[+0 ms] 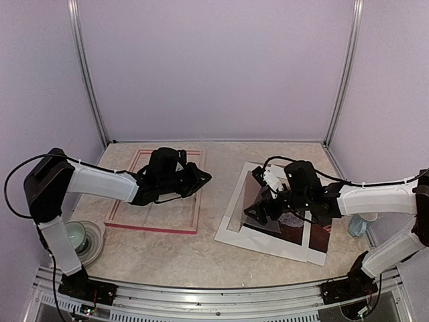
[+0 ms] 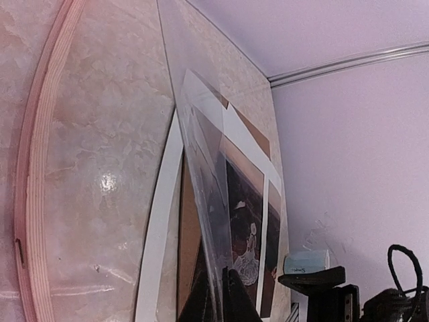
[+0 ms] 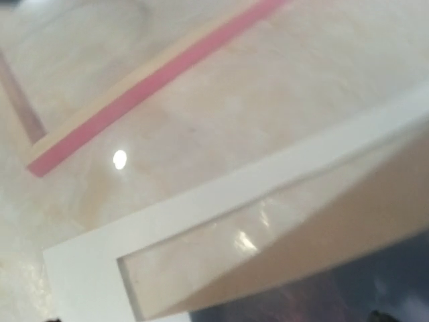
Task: Put the photo into the frame
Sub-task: Pick up the glass panel from the mat board, then pass from the left arm to the right
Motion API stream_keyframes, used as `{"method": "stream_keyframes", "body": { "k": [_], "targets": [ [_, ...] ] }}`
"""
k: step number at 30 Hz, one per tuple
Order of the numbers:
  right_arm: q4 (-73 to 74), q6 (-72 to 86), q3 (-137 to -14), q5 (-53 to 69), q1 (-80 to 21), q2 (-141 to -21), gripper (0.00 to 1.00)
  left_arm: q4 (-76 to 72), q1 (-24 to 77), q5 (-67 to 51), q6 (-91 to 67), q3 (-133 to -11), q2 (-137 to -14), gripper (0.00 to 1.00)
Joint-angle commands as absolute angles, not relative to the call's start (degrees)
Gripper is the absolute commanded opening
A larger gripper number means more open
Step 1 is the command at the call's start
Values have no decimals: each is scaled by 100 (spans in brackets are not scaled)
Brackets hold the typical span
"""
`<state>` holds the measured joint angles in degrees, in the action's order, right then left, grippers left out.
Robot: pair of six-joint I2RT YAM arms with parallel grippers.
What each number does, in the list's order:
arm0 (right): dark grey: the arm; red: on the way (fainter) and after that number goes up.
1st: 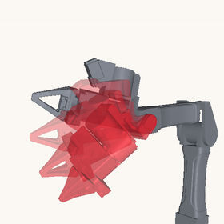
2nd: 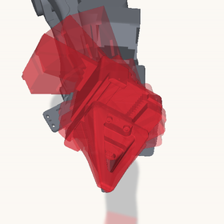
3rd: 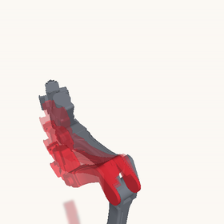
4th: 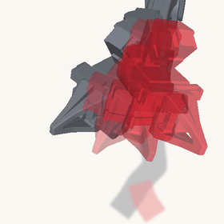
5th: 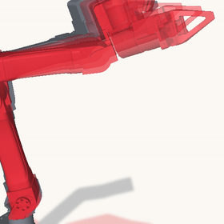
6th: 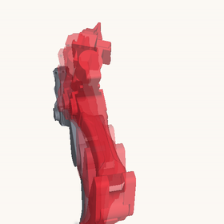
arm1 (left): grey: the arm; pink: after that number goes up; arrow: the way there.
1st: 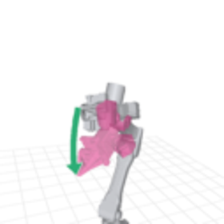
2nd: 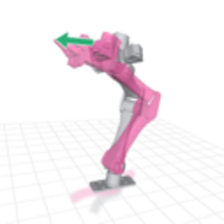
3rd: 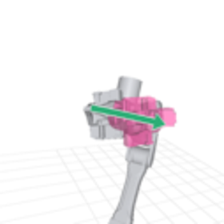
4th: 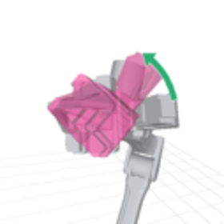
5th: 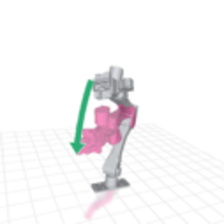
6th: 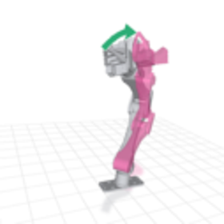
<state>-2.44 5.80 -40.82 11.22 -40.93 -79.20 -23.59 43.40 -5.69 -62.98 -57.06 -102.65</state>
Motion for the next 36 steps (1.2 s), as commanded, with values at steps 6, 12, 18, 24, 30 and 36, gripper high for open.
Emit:
{"method": "stream_keyframes", "body": {
  "k": [6, 12, 18, 24, 30, 36],
  "targets": [
    [-1218, -864, -4001, -1216, -5385, -8020, 99, -2338, 4004, -722, -6162, -5458, -9979, 7],
    [-1576, -1505, -4000, -2028, -5897, -8445, 97, -2387, 3816, -801, -6182, -5335, -9949, 8],
    [-1994, -1911, -4069, -2569, -6284, -9023, 97, -2464, 3684, -867, -6231, -5211, -9940, 8],
    [-1967, -2054, -4461, -3043, -6399, -9657, 94, -2582, 3585, -935, -6302, -5097, -9966, 8],
    [-2192, -2297, -4734, -3559, -6487, -10192, 87, -2687, 3475, -994, -6381, -4982, -9950, 8],
    [-2700, -2676, -4795, -4090, -6614, -10600, 74, -2803, 3362, -1063, -6472, -4829, -9928, 9]
  ]
}}
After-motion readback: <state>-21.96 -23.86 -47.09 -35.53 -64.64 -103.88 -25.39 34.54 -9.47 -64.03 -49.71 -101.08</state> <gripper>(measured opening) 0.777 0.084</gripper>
